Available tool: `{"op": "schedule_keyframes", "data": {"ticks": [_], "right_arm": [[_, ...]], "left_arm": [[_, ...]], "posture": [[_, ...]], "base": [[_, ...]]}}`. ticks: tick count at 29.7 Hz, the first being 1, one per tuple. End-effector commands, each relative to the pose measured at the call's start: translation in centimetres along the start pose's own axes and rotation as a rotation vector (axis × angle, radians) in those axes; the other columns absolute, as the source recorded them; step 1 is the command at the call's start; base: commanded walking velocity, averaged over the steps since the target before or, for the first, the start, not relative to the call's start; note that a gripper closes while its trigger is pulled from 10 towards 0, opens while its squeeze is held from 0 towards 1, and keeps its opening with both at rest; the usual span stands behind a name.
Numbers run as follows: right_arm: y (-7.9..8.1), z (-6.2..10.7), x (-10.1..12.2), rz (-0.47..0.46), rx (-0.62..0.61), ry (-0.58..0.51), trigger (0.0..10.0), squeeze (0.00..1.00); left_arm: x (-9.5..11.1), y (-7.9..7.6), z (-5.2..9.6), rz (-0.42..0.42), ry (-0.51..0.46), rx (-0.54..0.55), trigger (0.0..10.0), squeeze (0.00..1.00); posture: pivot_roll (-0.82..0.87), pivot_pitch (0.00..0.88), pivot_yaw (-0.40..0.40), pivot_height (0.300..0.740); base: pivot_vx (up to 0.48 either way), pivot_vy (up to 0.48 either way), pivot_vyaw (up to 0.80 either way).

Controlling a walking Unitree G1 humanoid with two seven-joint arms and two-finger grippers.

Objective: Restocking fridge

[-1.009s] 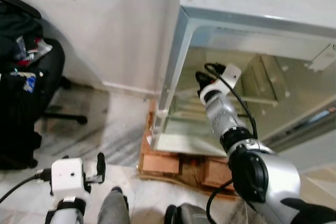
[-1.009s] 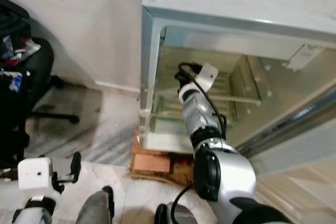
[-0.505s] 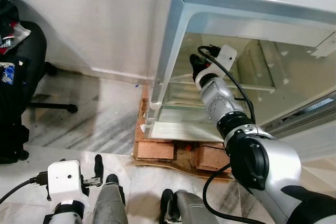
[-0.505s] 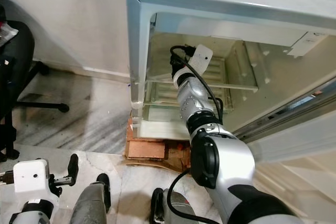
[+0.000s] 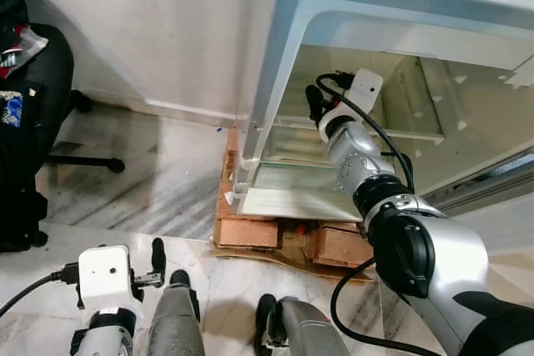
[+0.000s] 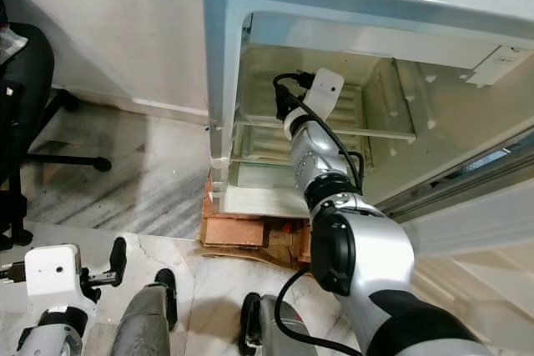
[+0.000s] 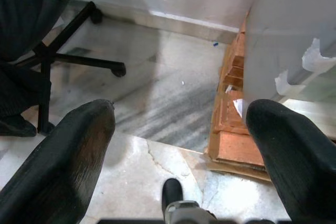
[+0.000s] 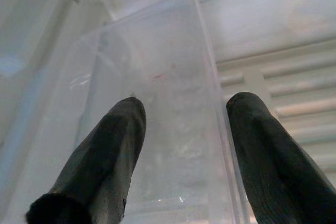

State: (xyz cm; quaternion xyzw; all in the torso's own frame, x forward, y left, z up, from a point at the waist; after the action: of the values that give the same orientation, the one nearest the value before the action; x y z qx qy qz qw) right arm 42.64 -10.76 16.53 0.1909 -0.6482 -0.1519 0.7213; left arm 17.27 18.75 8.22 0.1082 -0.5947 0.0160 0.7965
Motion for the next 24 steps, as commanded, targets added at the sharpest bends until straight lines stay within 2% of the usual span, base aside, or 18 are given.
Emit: {"op": "schedule_keyframes", "data": {"ticks": [1,7,12,15,16,24], "right_arm": [[-0.8,0.0,0.3,0.007,-0.023,0.004,10.0,1.00],[-0.9,-0.1,1.1,0.002,-0.012,-0.017,10.0,1.00],[-0.5,-0.2,1.8,0.059,0.024,-0.039,10.0,1.00],[0.4,-0.3,1.7,0.163,0.079,-0.035,10.0,1.00],[1.0,-0.3,1.9,0.237,0.117,-0.041,10.0,1.00],[0.9,-0.1,2.5,0.307,0.173,-0.072,10.0,1.00]], "left_arm": [[-1.0,0.0,0.2,-0.003,0.047,-0.003,10.0,0.00],[-0.8,-0.1,-0.3,-0.004,0.041,-0.004,10.0,0.00],[-0.8,-0.2,-0.8,-0.004,0.034,-0.003,10.0,0.00],[-0.6,-0.2,-1.4,-0.005,0.022,-0.009,10.0,0.00],[-0.4,-0.5,-1.9,-0.006,0.008,-0.022,10.0,0.00],[0.1,-1.3,-3.6,0.002,-0.021,-0.039,10.0,0.00]], "posture": [[0.32,0.310,-0.156,0.740],[0.32,0.297,-0.152,0.740],[0.31,0.276,-0.152,0.740],[0.28,0.261,-0.148,0.740],[0.27,0.247,-0.148,0.740],[0.25,0.189,-0.146,0.740]], "base": [[0.000,0.000,0.00],[0.000,0.000,0.00],[0.000,0.000,0.00],[0.000,0.000,0.00],[0.000,0.000,0.00],[0.000,0.000,0.00]]}}
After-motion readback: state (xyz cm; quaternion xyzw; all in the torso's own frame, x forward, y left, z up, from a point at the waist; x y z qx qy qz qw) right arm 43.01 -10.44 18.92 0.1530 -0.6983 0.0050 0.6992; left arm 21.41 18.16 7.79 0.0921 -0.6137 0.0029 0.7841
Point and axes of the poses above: a point about 5 cm out from each wrist's last joint towards the gripper, its own z axis pointing back from the gripper into the wrist, its own x axis along the axis of the wrist's last joint, y = z × x, the point moved 2 cm from there along -z, pointing out of the wrist towards the gripper, and after that the axes turned 5 degrees about -z, right-handed, at the moved point
